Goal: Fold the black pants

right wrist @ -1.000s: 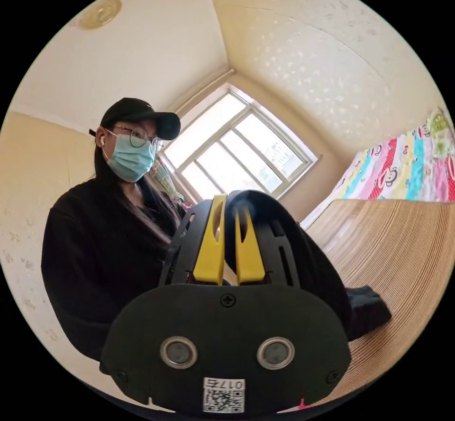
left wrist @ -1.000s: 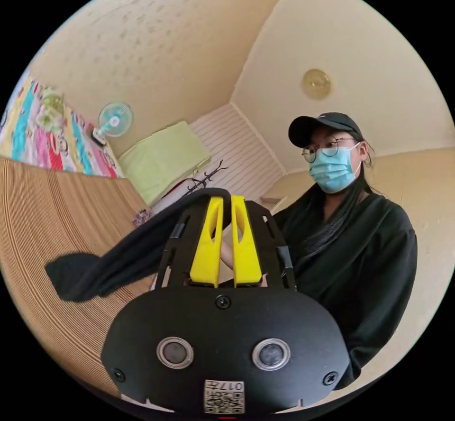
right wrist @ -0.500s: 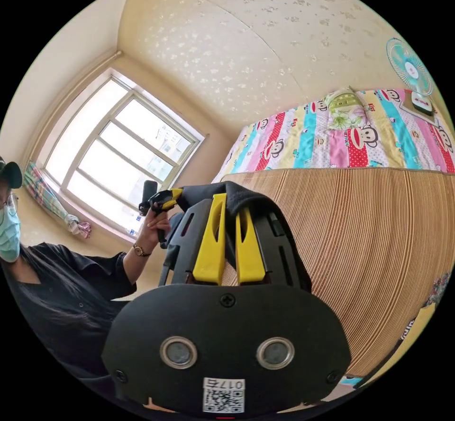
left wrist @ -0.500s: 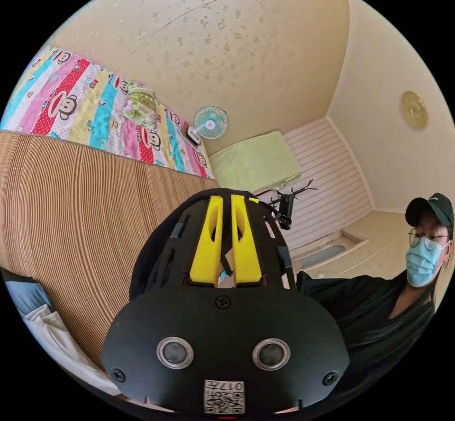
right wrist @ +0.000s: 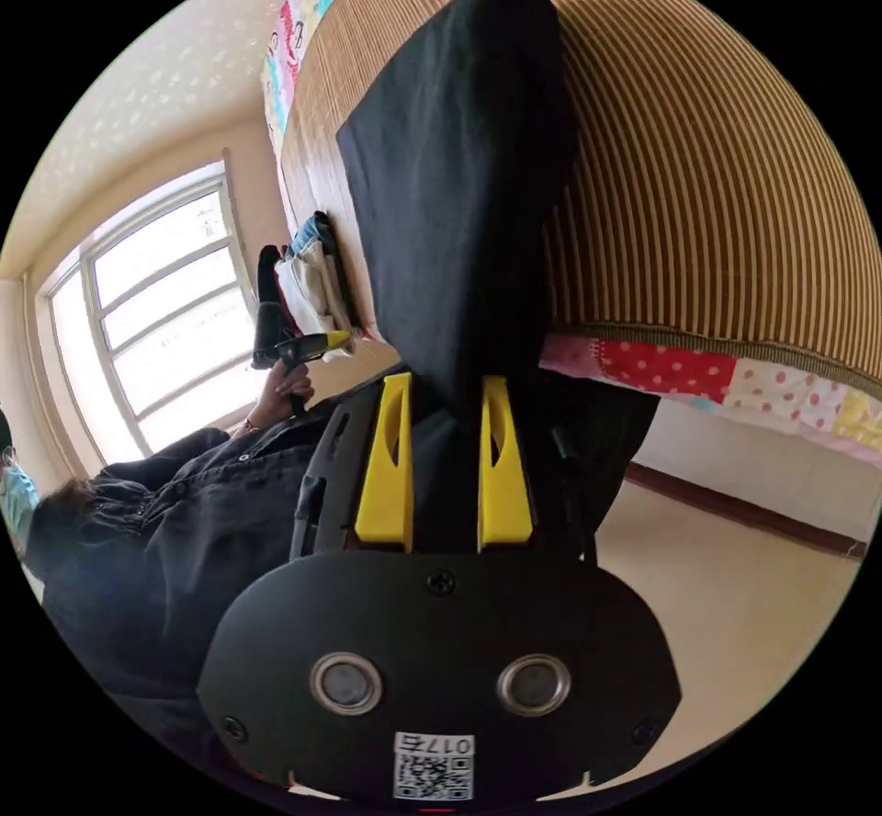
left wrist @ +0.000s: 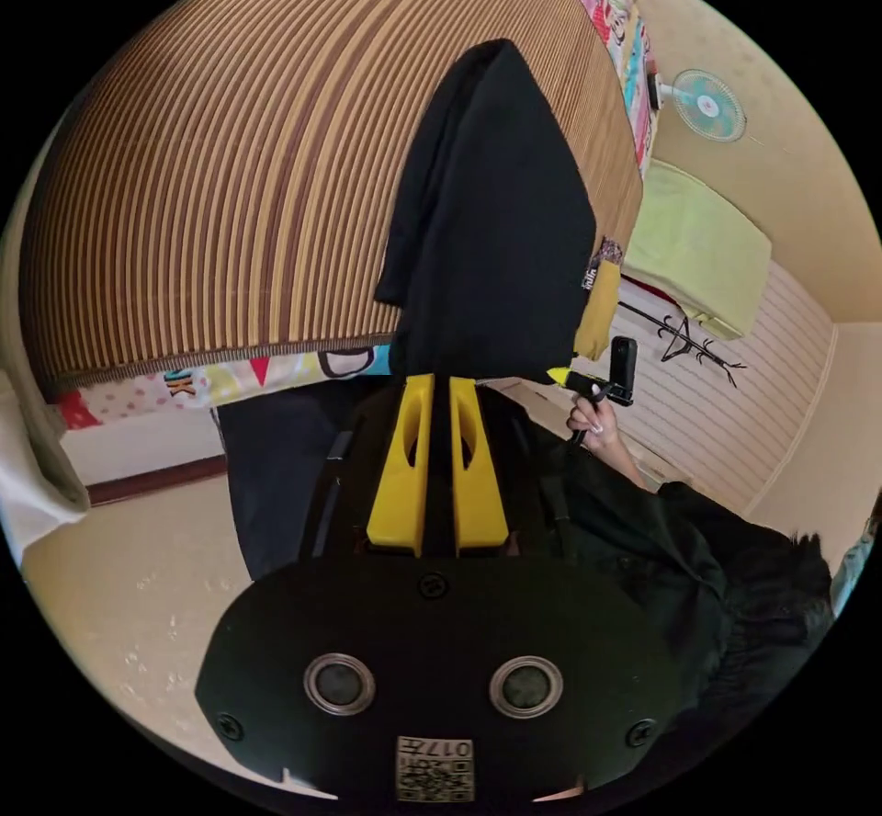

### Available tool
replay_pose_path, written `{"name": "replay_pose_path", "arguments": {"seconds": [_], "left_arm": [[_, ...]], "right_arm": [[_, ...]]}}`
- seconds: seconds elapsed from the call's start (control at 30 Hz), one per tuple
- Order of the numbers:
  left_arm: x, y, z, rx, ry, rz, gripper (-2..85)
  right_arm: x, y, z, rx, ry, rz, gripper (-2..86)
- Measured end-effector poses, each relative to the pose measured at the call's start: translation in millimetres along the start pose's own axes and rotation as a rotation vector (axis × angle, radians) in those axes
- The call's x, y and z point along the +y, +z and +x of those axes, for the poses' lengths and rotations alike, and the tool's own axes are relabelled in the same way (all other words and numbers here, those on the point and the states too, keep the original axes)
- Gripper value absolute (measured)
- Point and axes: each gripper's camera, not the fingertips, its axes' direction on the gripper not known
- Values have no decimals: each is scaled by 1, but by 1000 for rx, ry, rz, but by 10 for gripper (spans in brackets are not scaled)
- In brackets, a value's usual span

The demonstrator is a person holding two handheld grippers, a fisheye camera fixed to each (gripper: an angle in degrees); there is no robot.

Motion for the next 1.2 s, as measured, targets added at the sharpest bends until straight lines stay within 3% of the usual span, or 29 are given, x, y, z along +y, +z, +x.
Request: {"name": "replay_pose_path", "arguments": {"seconds": [0.1, 0.2, 0.37, 0.43, 0.5, 0.63, 0.7, 0.83, 1.03, 1.1, 1.2], "left_arm": [[-28, -27, 4, 43, 36, 111, 87], [-77, -43, 16, -28, 78, 176, 132], [-165, -9, 18, -125, 105, 53, 156], [-182, 10, 21, -140, 138, -10, 131], [-189, 23, 23, -108, 105, -24, 119], [-177, 21, 22, 33, 1, -8, 73], [-162, 24, 56, 54, 56, -23, 66], [-148, 54, 148, -17, 218, -81, 65], [-154, 172, 318, 191, 380, -177, 63], [-160, 232, 393, 204, 437, -208, 65], [-173, 306, 456, 153, 458, -298, 73]], "right_arm": [[-17, -32, 8, -53, 37, 138, 175], [-46, -59, 11, -116, 32, 278, 195], [-127, 0, 21, -245, 19, 129, 184], [-140, 27, 2, -191, -20, 70, 164], [-142, 41, -17, -110, -37, 64, 142], [-126, 34, -32, -270, -75, 74, 75], [-111, 12, -51, -234, -140, 87, 56], [-59, -84, -90, -116, -290, 134, 37], [27, -290, -116, 149, -378, 191, 43], [41, -346, -117, 266, -332, 186, 59], [48, -410, -85, 544, -22, 129, 91]]}}
